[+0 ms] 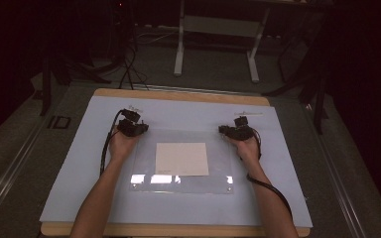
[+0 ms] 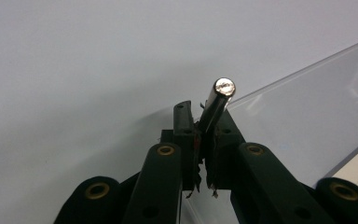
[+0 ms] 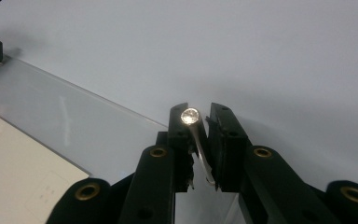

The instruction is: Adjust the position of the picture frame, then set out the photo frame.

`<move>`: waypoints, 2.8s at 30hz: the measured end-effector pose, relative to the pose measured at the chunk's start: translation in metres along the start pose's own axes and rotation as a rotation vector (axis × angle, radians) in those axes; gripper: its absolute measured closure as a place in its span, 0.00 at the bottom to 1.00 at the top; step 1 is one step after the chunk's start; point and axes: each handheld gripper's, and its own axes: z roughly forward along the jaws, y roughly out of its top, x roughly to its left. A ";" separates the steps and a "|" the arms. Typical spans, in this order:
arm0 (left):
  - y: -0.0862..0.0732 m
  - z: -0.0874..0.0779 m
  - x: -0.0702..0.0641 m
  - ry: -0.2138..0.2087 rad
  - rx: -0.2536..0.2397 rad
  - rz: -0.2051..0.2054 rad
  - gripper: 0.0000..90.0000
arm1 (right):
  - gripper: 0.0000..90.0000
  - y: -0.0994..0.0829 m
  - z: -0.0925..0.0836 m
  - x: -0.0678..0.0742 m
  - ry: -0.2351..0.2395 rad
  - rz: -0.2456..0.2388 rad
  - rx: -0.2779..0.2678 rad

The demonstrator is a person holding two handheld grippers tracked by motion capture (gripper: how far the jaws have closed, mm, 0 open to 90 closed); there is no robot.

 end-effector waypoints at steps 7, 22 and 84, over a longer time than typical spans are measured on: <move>-0.003 0.000 0.001 -0.008 -0.023 -0.009 0.93 | 0.88 -0.006 0.001 -0.001 0.008 0.002 -0.039; -0.014 -0.010 0.002 -0.036 -0.137 -0.031 0.79 | 0.90 -0.011 0.007 0.004 -0.057 -0.033 -0.033; -0.018 -0.018 0.000 -0.015 -0.297 -0.029 0.94 | 0.93 -0.003 -0.013 0.015 -0.109 -0.081 -0.091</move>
